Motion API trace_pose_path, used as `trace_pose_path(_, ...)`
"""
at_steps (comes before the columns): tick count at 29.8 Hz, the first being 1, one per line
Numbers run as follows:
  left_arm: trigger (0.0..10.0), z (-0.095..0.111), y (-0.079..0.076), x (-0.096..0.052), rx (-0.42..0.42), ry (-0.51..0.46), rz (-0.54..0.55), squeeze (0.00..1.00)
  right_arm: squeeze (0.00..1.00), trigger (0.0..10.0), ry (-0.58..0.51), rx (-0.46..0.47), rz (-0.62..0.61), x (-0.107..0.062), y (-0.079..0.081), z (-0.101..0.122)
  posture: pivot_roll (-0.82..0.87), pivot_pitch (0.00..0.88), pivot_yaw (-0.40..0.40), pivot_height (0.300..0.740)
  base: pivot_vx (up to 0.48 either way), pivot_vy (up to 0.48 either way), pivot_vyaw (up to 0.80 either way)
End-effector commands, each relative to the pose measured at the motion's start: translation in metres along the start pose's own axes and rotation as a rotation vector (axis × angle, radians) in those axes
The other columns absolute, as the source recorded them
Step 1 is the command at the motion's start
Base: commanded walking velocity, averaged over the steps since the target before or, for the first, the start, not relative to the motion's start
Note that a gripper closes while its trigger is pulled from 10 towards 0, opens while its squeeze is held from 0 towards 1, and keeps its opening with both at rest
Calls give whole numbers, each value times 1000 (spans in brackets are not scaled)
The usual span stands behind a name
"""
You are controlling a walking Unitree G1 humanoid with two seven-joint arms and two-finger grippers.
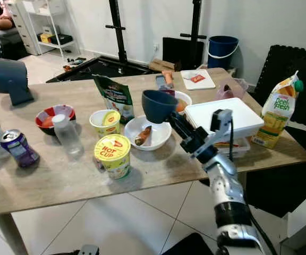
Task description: Restocking fridge
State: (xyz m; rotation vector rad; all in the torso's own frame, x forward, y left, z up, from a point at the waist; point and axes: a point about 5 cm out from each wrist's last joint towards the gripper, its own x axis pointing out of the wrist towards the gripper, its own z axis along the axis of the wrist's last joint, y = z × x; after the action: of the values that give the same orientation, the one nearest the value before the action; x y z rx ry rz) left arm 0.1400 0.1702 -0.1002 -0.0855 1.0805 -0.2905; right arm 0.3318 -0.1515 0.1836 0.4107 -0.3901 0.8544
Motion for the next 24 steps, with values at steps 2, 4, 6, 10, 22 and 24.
trace_pose_path(2,10000,-12,0,-2,0,49,-5,0,0,10000,-6,32,102,-3,9,5,-56,27,25,740,0,0,0)
trace_pose_path(4,10000,-12,0,-2,3,50,-5,0,0,10000,36,62,235,-21,19,10,-56,27,28,740,0,0,0)
trace_pose_path(6,10000,-12,1,-2,4,50,-4,0,0,10000,78,79,315,-32,27,12,-57,28,30,740,0,0,0)
trace_pose_path(10,10000,-12,1,-2,8,52,-4,0,0,10000,162,96,383,-42,37,8,-60,32,34,740,0,0,0)
trace_pose_path(22,10000,-12,2,-3,16,55,-6,0,0,10000,523,95,603,-63,74,-25,-56,30,36,740,0,0,0)
trace_pose_path(24,10000,-12,3,-3,18,55,-5,0,0,10000,574,95,629,-65,77,-27,-53,29,35,740,0,0,0)
